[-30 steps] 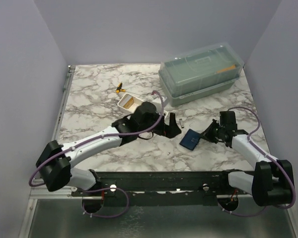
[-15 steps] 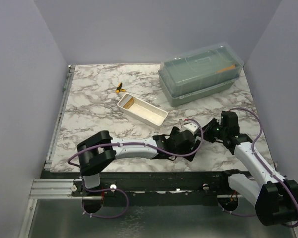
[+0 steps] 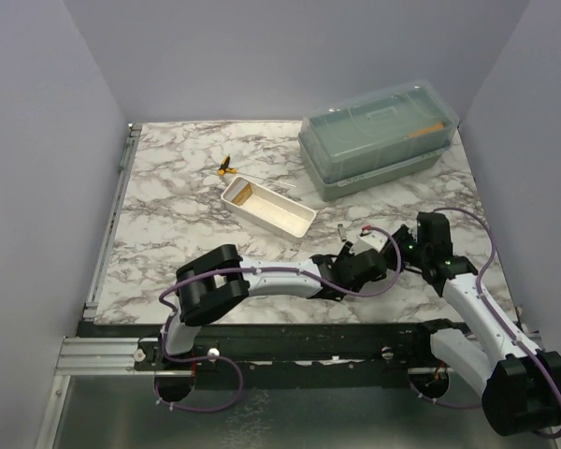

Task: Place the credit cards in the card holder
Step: Open the card holder at the center of the board.

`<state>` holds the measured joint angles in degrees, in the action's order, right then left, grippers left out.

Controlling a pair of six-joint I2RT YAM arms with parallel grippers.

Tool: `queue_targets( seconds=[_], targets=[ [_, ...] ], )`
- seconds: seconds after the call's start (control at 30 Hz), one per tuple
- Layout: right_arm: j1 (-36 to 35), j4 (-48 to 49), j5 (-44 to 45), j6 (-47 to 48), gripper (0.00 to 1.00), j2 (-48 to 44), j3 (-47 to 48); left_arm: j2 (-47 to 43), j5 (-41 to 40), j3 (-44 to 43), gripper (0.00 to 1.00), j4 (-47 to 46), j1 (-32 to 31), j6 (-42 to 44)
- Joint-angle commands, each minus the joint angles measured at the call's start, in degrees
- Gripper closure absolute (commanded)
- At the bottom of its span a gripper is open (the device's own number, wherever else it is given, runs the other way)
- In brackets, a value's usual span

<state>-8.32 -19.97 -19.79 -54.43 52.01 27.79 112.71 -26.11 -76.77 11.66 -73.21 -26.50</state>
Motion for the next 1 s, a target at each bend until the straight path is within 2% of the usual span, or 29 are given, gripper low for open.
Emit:
queue_targets(
  seconds=[0.0,0.07,0.13,0.2,0.33,0.47,0.6,0.67,0.77,0.97],
  targets=[
    [-0.72,-1.63,-4.66,3.59,1.00,-0.27,0.94,-1.46,-1.06,0.97,0.64,2.25,1.37,-0.93],
    [-0.99,-2.40,-5.80,8.04,0.98,-0.18,1.73,-3.38,2.82,2.99,0.81,2.16,3.02,-2.66],
    [-1.47,-3.44,-6.32,11.55,0.82,-0.34,1.99,-5.52,9.46,5.97,0.99,1.15,5.25,-5.06],
    [-1.96,-4.40,-6.34,13.44,0.69,-0.57,1.69,-8.24,20.81,10.45,1.00,-2.94,8.45,-7.61],
    [-2.73,-1.13,-10.13,13.44,0.58,-2.18,-1.82,-12.34,41.94,23.05,1.00,-19.36,15.94,-15.08],
    [-3.35,8.28,-16.65,10.20,0.50,-2.11,-7.19,-11.82,52.54,29.40,1.00,-28.96,19.66,-18.85],
    [-4.08,15.23,-18.96,8.30,0.49,1.63,-8.94,-9.23,57.45,30.04,1.00,-31.58,19.86,-21.40],
    [-4.33,19.06,-20.86,7.21,0.48,4.02,-10.08,-8.84,57.83,30.55,1.00,-32.36,19.86,-22.08],
    [-4.91,25.84,-22.56,4.98,0.49,7.27,-11.72,-9.24,57.26,31.84,0.95,-33.78,19.86,-23.22],
    [-6.23,29.80,-22.13,3.40,0.52,9.60,-13.06,-8.65,57.30,32.83,0.93,-35.25,19.79,-24.09]
  ],
)
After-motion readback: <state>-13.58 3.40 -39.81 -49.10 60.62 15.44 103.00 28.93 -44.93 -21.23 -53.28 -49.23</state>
